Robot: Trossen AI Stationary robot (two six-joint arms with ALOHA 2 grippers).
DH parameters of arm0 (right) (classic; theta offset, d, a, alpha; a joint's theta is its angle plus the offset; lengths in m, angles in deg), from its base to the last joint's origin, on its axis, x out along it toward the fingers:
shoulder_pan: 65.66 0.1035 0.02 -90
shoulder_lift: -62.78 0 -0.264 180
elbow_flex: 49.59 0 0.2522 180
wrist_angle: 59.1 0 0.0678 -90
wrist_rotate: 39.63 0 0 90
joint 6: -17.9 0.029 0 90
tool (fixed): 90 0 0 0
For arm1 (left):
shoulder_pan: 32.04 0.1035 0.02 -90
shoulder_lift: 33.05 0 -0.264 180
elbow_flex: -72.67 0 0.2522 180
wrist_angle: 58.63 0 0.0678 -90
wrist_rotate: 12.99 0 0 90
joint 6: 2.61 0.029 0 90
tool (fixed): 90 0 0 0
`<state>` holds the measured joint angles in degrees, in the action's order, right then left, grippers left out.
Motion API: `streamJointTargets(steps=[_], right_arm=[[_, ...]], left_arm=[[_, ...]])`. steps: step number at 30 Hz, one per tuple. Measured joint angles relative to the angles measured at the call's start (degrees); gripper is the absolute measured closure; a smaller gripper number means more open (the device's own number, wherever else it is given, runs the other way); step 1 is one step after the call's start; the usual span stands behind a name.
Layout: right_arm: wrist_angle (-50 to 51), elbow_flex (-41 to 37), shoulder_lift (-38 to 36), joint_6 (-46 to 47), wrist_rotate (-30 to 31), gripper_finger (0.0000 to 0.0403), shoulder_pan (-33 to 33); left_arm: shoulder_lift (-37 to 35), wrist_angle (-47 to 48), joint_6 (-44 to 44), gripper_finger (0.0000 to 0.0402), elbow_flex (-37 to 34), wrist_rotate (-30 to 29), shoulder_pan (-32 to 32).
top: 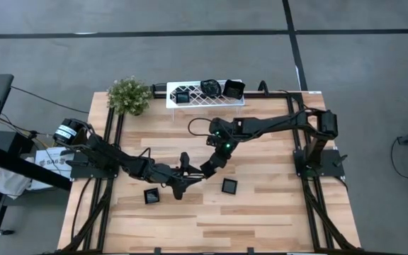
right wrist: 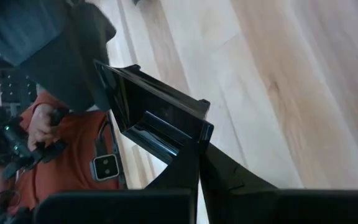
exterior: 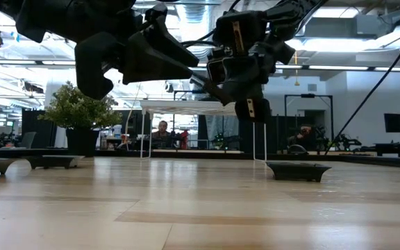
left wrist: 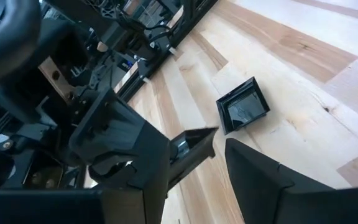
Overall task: Pick & Place Mini shaped plates
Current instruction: Stack the black square plate on top of the black square plate on the shelf
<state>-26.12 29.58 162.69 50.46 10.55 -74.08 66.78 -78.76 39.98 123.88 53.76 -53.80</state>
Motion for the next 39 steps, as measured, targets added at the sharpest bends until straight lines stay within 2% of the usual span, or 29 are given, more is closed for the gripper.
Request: streamJointTargets(steps=[9, 25, 30, 39], right_arm=[[0.51, 0.0, -0.02, -1.47, -2.02, 0.0403, 1.5], [2.6, 0.0, -0.07, -2.69, -2.37, 0.0403, 1.61], [2.63, 0.0, -0.07, -2.67, -2.58, 0.0403, 1.61], [3.08, 0.0, -0.07, -2.48, -2.6, 0.0403, 1.61]], left_arm=[[0.0, -0.05, 1.0, 0.0244, 0.0, 1.2, -0.02], [0.0, -0.43, 16.08, 0.0242, -0.02, 0.97, 0.02], [0.0, -0.75, 18.95, 0.0225, -0.02, 0.99, 0.47], [0.0, -1.71, 19.12, 0.0197, -0.02, 1.01, 1.22]])
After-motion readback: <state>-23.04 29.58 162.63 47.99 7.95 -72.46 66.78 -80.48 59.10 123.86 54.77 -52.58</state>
